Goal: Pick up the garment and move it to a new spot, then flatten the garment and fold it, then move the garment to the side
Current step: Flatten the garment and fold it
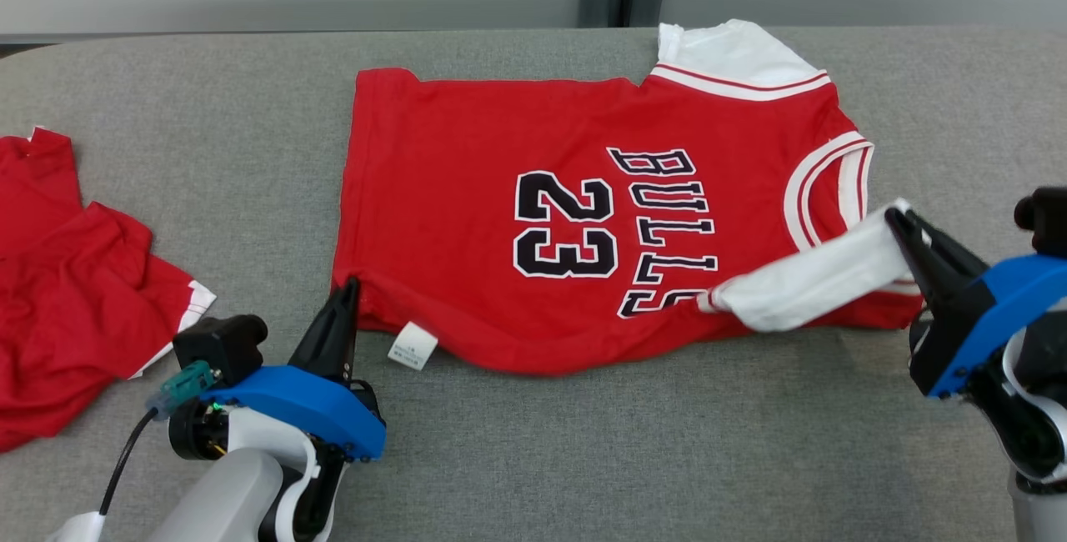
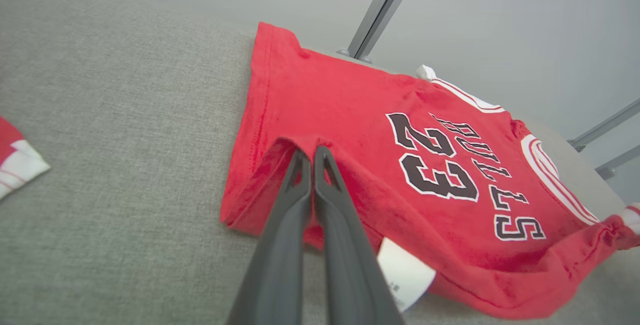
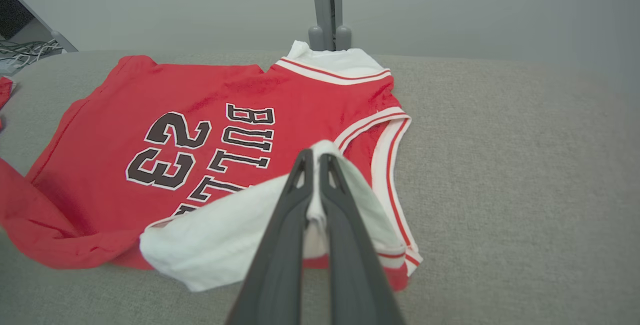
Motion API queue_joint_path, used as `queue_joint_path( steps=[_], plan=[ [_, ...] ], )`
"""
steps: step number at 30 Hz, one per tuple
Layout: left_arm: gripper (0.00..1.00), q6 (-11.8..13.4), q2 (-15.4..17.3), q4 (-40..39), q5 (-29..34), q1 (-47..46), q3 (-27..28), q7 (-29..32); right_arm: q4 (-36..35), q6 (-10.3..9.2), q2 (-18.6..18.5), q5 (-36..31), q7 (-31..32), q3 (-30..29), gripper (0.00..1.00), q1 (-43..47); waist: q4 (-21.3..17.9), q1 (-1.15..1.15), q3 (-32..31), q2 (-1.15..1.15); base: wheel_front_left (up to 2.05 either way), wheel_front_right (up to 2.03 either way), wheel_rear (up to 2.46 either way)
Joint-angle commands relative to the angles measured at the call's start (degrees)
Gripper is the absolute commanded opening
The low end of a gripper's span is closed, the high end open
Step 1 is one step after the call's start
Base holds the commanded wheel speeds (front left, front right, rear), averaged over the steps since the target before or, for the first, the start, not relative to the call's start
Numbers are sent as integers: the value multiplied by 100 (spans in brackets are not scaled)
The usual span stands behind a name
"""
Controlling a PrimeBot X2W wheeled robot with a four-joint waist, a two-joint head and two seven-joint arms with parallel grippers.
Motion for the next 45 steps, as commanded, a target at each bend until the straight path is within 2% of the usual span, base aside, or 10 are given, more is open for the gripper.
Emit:
queue_joint_path(
  steps=[1,11,19,20,21,22,32,35,41,45],
  plan=[
    [0,45,-19,77,21,-158,46,-78,129,1,-45,2,-170,50,0,-216,22,-1,50,-1,0,0,0],
    [0,305,-183,668,165,-565,108,-187,1023,1,-152,-149,-1004,374,0,-883,-24,-1,234,-1,0,0,0],
    [0,274,-274,953,187,-784,56,-163,1472,1,-169,-214,-1540,500,0,-1306,-33,-1,342,-1,0,0,0],
    [4,262,-289,982,156,-792,54,-138,1525,1,-156,-197,-1611,535,47,-1334,-28,-1,345,-1,0,0,0],
    [36,254,-298,1007,142,-800,49,-129,1560,1,-133,-162,-1711,537,100,-1374,-23,-1,347,-1,0,0,0],
    [100,268,-309,1035,148,-812,53,-153,1581,1,-132,-151,-1832,548,100,-1428,-16,-1,348,-1,0,0,0],
    [100,461,-345,1158,239,-649,170,-434,1847,1,-235,-10,-2734,586,100,-1390,89,-1,152,-1,0,0,0],
    [100,496,-339,1108,306,-520,145,-505,1967,1,-200,-52,-2536,399,100,-1123,99,-1,37,-1,0,0,0],
    [100,519,-409,1176,420,-152,-105,-456,2041,1,198,-534,-1814,-262,100,-354,31,-1,-140,-1,0,0,0],
    [100,562,-443,1290,407,-125,-137,-428,2087,1,399,-763,-1706,-424,100,-212,-12,-1,-127,-1,0,0,0]
  ],
)
